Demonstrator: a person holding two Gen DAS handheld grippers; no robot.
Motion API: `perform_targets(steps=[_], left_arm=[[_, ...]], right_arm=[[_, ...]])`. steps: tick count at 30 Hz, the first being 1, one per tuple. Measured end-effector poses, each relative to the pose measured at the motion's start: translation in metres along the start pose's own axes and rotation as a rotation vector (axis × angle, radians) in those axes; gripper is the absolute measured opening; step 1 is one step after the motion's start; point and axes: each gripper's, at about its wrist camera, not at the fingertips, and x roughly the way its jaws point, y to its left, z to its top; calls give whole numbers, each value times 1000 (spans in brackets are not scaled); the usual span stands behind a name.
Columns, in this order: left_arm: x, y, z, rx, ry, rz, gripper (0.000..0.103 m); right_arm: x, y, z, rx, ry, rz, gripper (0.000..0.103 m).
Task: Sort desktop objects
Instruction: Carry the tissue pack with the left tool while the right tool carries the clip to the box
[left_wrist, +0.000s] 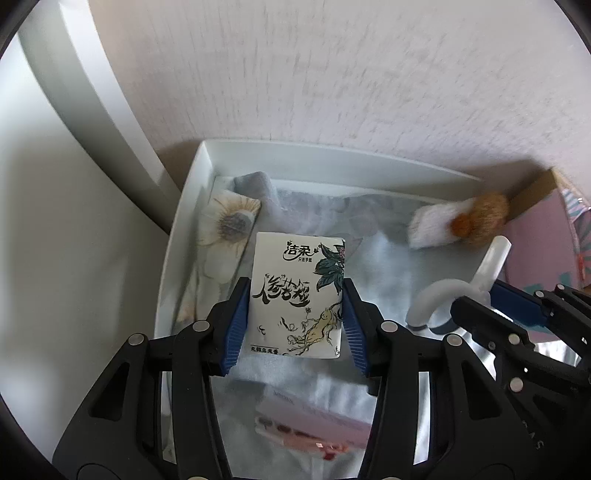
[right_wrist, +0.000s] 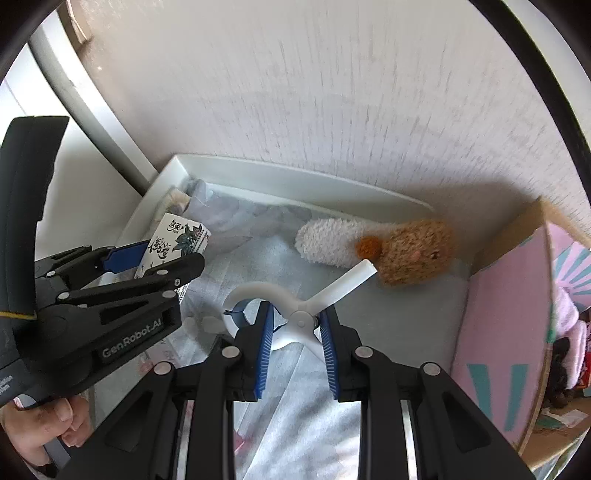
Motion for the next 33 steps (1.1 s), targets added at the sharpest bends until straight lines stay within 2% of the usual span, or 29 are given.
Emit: perform_targets(steps=[2, 8, 11, 13, 15, 19, 24, 33], left_arm=[[-12, -3, -2, 4, -16, -1, 44], [-55, -16, -9, 10, -62, -13, 44], [-75, -30, -3, 18, -90, -19, 44], [-78, -46, 15, 22, -103, -21, 44], [-90, -56, 16, 19, -119, -25, 44], [-109, -84, 11, 18, -138, -54, 44], [-128, -127, 9, 65, -160, -81, 44], [-137, -223, 10, 167, -172, -153, 44]], right_arm=[[-6, -3, 6, -1, -19, -5, 24], [-51, -13, -4, 10, -86, -4, 24], [-75, -16, -10, 14, -119, -10, 24], [-90, -22, -14, 14, -140, -16, 24], [-104, -29, -19, 17, -159, -23, 24], [-127, -43, -27, 34, -193, -38, 24], [-144, -68, -40, 81, -226, -55, 24], [-184, -148, -66, 196, -268, -96, 24]])
